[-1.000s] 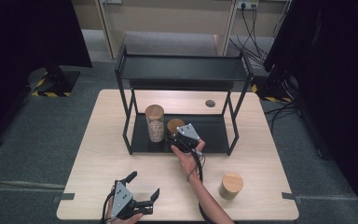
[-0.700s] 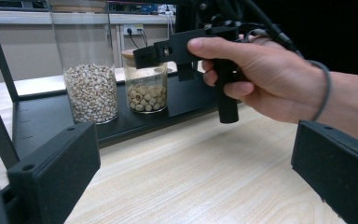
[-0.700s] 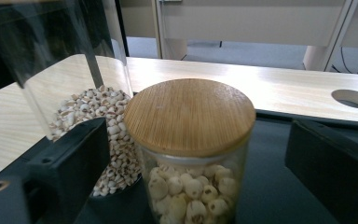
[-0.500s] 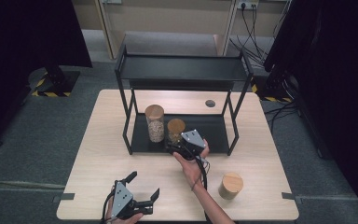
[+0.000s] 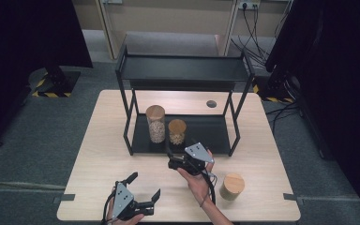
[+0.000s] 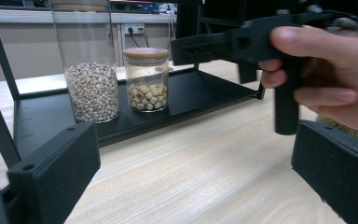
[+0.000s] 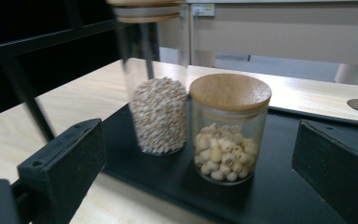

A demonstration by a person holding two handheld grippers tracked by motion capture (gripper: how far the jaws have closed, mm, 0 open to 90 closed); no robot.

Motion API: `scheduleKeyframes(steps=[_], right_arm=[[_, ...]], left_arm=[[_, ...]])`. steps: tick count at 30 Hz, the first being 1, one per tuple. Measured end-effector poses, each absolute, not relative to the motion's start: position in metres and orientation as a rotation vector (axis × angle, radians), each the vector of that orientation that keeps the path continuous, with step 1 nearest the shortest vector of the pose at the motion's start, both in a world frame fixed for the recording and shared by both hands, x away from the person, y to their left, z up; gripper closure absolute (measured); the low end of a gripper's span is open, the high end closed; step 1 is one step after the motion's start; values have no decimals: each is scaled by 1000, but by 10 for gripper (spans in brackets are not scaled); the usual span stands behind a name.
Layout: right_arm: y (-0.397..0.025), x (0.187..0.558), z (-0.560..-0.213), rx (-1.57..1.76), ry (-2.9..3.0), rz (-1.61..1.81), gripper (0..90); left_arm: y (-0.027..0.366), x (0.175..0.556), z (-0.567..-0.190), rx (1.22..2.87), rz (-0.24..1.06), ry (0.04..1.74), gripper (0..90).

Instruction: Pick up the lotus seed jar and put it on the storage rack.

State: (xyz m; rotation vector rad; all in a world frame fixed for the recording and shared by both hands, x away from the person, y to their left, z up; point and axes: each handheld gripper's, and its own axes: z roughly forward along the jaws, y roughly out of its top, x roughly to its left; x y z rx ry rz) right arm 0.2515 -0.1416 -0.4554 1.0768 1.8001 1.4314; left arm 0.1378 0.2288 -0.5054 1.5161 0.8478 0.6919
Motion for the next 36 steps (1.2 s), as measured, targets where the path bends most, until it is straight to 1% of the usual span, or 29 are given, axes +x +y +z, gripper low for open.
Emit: scheduleKeyframes(steps=[20,36], right_arm=[[-172,207,-462,969,1874,1516,30],[-189,187,-469,922,1921,1559,29]], left_arm=[[229,138,-506,1512,697,855,7],[230,139,-506,1509,705,861,7]])
